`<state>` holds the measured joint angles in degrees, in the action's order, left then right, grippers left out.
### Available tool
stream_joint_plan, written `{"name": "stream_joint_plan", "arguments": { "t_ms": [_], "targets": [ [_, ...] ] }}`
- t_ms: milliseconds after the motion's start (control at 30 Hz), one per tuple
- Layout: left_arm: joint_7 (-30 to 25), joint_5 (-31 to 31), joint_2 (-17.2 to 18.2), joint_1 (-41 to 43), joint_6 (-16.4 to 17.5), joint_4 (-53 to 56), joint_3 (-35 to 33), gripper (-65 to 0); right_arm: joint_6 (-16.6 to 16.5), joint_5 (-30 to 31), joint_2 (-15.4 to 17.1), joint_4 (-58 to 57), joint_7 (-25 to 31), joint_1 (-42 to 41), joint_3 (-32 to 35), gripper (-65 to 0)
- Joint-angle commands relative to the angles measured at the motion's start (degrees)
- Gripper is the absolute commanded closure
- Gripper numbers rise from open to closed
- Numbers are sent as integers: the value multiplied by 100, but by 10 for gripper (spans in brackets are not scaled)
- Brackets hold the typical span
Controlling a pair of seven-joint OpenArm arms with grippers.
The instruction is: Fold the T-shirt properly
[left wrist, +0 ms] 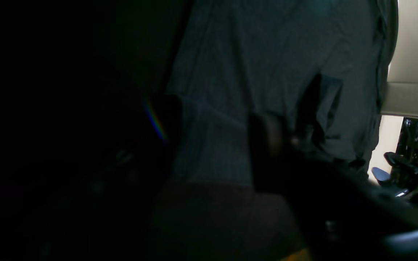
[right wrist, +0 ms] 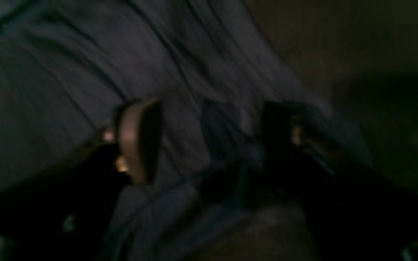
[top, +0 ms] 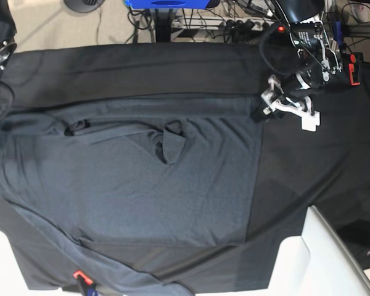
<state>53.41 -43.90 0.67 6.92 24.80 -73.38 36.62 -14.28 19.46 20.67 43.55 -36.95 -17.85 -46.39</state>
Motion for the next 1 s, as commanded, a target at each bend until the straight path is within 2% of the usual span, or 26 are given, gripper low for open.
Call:
{"name": "stream_joint_plan", "arguments": {
  "t_ms": [0, 33, 100, 200, 300, 433, 533, 600, 667, 767, 867, 967],
  "targets": [
    [-62, -142, 52, -46, 48, -244, 26, -433, -44, 80, 136, 291, 209, -92, -16, -426],
    [-62, -142, 52, -46, 48, -376, 114, -471, -106, 80, 127, 449, 253, -66, -25, -426],
    [-62, -151, 34, -46, 48, -710, 465, -527, -449, 98, 13, 924, 280, 127, -77, -426],
    [-26, -274, 52, -2, 48, -1114, 879, -540, -958, 98, -295, 1935, 244, 532, -614, -425],
    [-9, -687, 96, 297, 48, -1457, 1133, -540, -985, 98, -752, 2726, 60, 1024, -1132, -425],
    [-44, -1135, 483, 948, 57, -1782, 914, -538, -994, 98, -1262, 3113, -556, 1393, -1836, -425],
    [-62, -1153, 597, 1299, 127, -2002, 808, -502, -1011, 98, -1438, 2964, -635, 1376, -2433, -425],
    [-62, -1153, 606, 1440, 426, -2020, 861, -441, -1029, 115, -1438, 2726, -635, 1349, -2644, -425],
    [-62, -1074, 606, 1554, 786, -2002, 975, -372, -1205, 353, -1376, 2340, -635, 1314, -2671, -425],
    [-62, -573, 562, 1651, 1182, -2020, 993, -293, -1389, 651, -1095, 1742, -626, 1314, -2680, -404],
    [-62, -1, 518, 1730, 1520, -1985, 1019, -273, -1442, 818, -831, 1100, -617, 1279, -2680, -365],
    [-70, 333, 509, 1844, 1520, -1976, 1019, -275, -1442, 1056, -612, 520, -371, 1235, -2671, -366]
  ]
}}
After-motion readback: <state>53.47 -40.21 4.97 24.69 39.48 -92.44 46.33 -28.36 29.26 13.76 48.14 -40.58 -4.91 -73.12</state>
